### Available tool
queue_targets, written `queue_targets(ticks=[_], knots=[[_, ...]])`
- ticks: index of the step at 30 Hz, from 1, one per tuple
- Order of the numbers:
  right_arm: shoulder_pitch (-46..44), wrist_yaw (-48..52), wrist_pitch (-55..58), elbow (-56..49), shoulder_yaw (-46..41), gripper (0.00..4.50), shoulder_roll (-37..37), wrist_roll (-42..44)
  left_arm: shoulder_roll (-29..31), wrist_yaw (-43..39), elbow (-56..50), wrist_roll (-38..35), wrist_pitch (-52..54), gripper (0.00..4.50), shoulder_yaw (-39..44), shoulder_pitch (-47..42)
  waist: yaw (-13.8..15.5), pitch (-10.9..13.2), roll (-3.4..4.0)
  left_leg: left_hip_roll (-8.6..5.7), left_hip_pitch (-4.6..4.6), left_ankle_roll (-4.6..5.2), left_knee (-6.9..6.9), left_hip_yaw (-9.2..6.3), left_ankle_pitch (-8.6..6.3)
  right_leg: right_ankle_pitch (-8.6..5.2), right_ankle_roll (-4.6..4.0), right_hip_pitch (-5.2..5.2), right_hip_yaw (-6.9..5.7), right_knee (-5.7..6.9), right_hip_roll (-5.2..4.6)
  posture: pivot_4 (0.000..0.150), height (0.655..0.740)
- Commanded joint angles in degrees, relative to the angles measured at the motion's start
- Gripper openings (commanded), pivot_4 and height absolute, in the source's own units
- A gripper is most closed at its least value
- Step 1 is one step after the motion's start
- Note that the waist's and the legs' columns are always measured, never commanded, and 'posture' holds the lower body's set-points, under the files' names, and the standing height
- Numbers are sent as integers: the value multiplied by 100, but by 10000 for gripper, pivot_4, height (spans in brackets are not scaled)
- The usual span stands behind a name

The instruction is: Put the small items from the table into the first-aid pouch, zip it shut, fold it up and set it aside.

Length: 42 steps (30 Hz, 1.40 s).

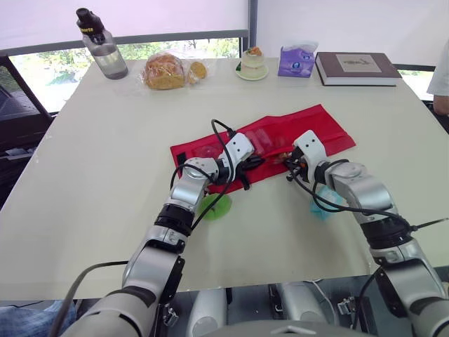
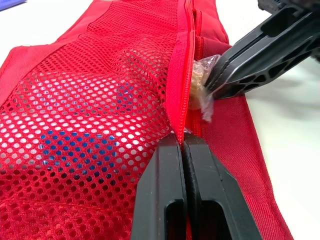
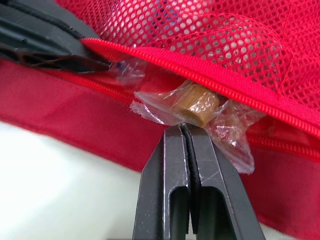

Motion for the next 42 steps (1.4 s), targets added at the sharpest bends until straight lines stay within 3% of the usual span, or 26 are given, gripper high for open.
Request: queue_targets(ticks=[1,14,26,35,42], knots=[[-200,-135,-283,97,-133,576,114,-84,39,-75,-174,-42,-9,0,-64,55,-2,0,0,0,1,0,0,0,0,0,0,0,0,1,0,1500,7400],[-656,-685,-1069,932,-115,576,551,-588,74,-153,-291,-29,-3,0,-145,201,2,0,0,0,-1,0,-1,2,0,1,-1,0,0,-1,-2,1500,7400],[-454,-654,-1645,862,-320,576,814,-514,108,-158,-250,-29,-23,0,-153,195,-1,0,0,2,0,0,-1,1,0,1,-1,-1,0,1,-1,1500,7400],[324,150,-1338,-519,-467,576,176,-103,314,-141,19,-12,-159,0,-42,27,-7,0,0,2,1,0,-2,0,0,0,-1,0,0,1,0,1500,7400],[1427,1108,-1459,-2265,-1403,576,-586,1057,968,-605,339,32,-522,0,7,-113,-22,0,0,3,4,0,-1,-2,0,-1,1,2,0,1,4,1500,7400]])
